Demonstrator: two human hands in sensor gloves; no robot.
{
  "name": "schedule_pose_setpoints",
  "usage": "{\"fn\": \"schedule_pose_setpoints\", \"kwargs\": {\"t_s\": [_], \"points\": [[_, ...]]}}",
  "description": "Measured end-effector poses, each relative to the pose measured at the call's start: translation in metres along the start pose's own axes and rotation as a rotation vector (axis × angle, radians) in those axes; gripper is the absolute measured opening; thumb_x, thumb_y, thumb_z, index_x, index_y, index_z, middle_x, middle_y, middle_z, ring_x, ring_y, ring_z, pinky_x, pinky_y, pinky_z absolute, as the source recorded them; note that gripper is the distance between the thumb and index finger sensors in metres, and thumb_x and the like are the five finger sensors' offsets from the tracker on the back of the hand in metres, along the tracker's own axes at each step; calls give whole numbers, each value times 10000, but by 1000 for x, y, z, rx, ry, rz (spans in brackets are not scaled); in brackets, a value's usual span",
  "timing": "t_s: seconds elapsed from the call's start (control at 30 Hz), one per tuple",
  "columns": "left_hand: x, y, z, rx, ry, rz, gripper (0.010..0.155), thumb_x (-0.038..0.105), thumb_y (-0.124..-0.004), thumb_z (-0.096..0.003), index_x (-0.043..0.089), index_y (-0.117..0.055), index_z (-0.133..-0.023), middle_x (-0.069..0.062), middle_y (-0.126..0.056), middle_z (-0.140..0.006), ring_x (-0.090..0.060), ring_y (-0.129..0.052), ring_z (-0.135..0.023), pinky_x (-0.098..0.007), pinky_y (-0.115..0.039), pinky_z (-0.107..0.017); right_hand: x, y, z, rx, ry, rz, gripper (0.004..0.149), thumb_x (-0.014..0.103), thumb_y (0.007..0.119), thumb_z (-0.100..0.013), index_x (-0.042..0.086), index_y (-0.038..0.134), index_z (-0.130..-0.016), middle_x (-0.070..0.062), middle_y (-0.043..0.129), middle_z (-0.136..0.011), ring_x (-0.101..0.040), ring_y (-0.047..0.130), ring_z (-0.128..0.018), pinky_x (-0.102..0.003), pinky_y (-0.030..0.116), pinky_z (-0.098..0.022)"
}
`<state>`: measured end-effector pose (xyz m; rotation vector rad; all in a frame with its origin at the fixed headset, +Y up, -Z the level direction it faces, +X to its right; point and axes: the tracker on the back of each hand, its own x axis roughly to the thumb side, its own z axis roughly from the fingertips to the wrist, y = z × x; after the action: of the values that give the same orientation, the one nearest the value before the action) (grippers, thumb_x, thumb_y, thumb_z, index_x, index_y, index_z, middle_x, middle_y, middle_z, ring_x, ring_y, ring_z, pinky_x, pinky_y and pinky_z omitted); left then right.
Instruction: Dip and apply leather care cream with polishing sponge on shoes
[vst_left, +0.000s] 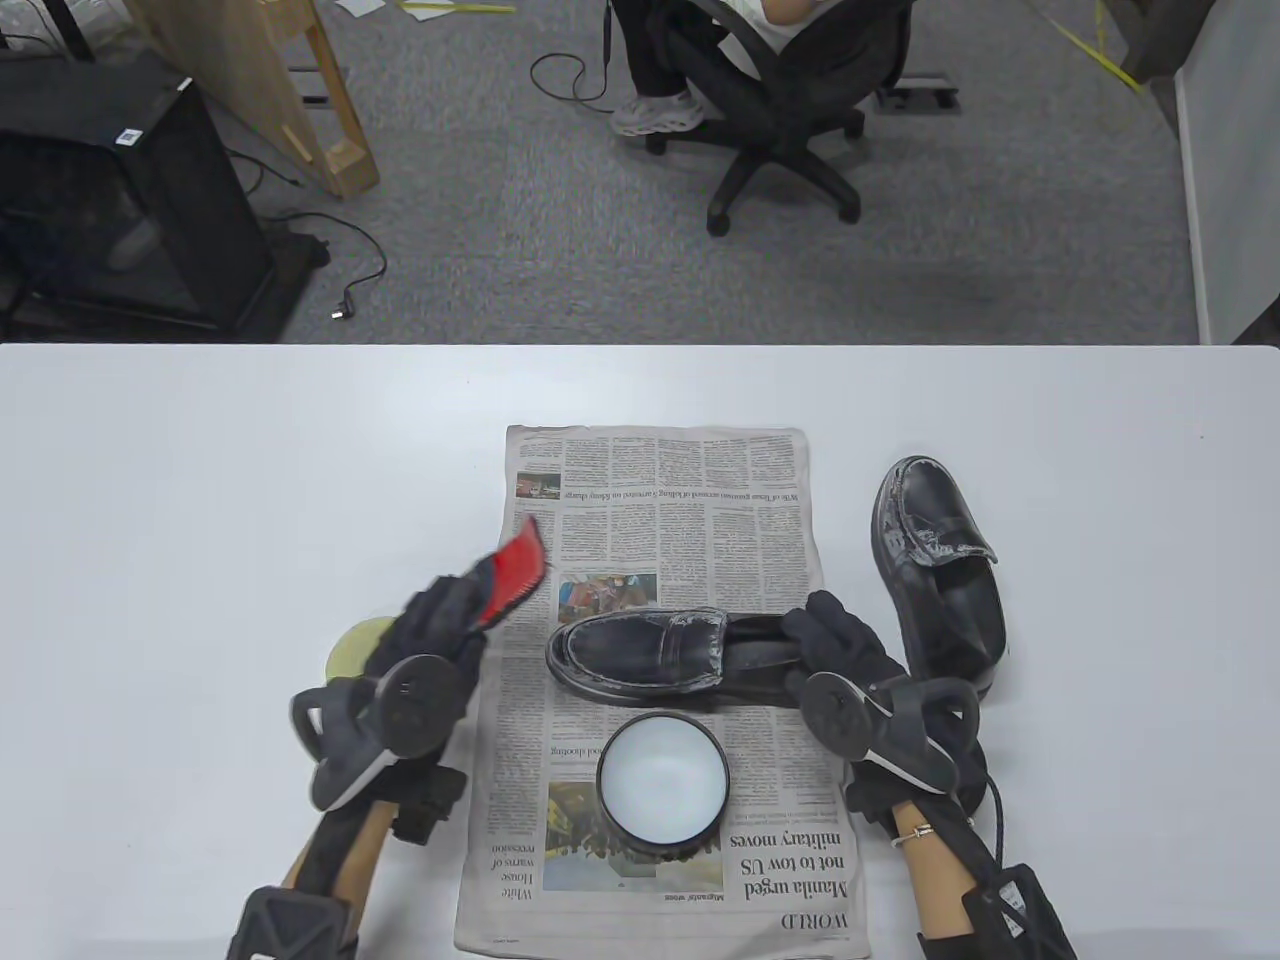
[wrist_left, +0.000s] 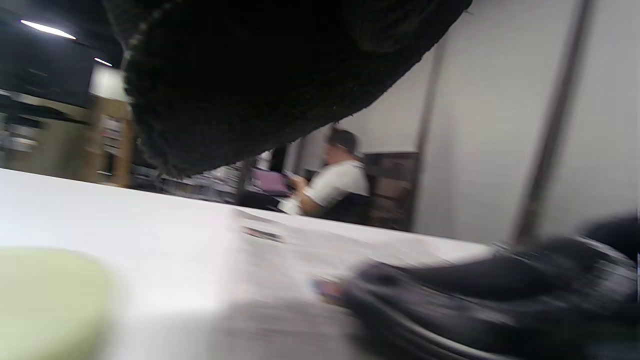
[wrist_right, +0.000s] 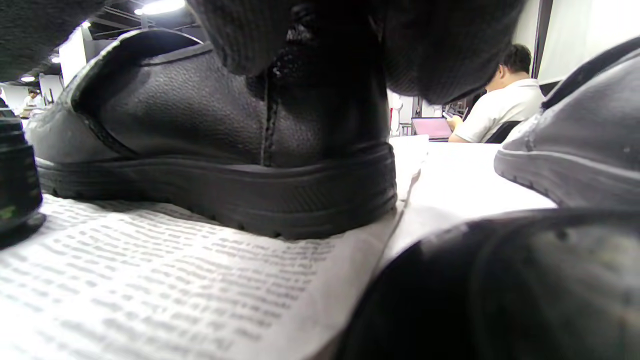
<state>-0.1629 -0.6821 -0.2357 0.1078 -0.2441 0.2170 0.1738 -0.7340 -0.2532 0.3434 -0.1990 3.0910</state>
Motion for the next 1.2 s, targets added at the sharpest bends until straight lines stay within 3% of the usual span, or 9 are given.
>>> {"fn": "schedule_pose_setpoints", "kwargs": {"t_s": [0.17,0.33,0.43,0.53,0.63,0.87,1.03,1.2], "points": [[79,-32,-24,-120,-192,-117,527,361,-616,-636,166,-551,-1121,-135,-646,-1168,-365,-706,-1014,-537,-657,-734,0,0,0,7,-1,-1,581,461,672,-549,327,474,-1078,-57,523,-1173,-320,779,-982,-372,795,-649],[106,-64,-47,-235,-199,-101,544,370,-600,-642,182,-491,-1140,-134,-585,-1197,-369,-663,-1044,-549,-639,-747,-3,0,-2,29,6,-44,567,462,675,-546,355,480,-1067,-41,531,-1170,-317,788,-977,-364,795,-648],[107,-72,-58,-310,-175,-71,585,400,-559,-657,176,-394,-1171,-159,-495,-1231,-396,-576,-1079,-596,-579,-752,-3,0,-2,31,13,-45,546,461,677,-546,375,494,-1053,-40,540,-1167,-312,798,-969,-343,800,-640],[102,-73,-63,-315,-130,-115,577,395,-569,-653,182,-420,-1168,-143,-535,-1226,-384,-613,-1068,-574,-607,-740,-2,0,-3,19,29,-29,529,464,683,-539,387,510,-1033,-41,575,-1151,-299,823,-947,-306,816,-620],[87,-71,-67,-387,-74,-183,572,396,-554,-651,171,-442,-1165,-142,-555,-1219,-376,-636,-1057,-554,-623,-730,0,-1,-4,6,58,-12,501,464,691,-534,403,534,-1006,-47,617,-1132,-291,855,-918,-281,834,-592],[51,-68,-53,-442,13,-394,572,381,-578,-648,164,-444,-1160,-151,-517,-1221,-396,-604,-1055,-554,-602,-729,2,0,-5,1,83,-1,452,461,697,-532,421,571,-964,-62,683,-1094,-281,894,-878,-265,855,-560],[52,-62,-25,-366,-85,-496,574,386,-574,-643,145,-467,-1153,-165,-564,-1203,-395,-654,-1037,-547,-630,-725,6,0,-7,-37,79,84,406,472,699,-532,436,602,-924,-42,762,-1030,-246,953,-811,-206,882,-517],[79,-57,-19,-377,-226,-320,578,391,-567,-644,126,-474,-1149,-179,-593,-1185,-407,-683,-1015,-552,-652,-714,7,0,-7,-36,91,81,396,471,704,-530,436,614,-914,-48,779,-1013,-245,961,-798,-200,888,-507]]}}
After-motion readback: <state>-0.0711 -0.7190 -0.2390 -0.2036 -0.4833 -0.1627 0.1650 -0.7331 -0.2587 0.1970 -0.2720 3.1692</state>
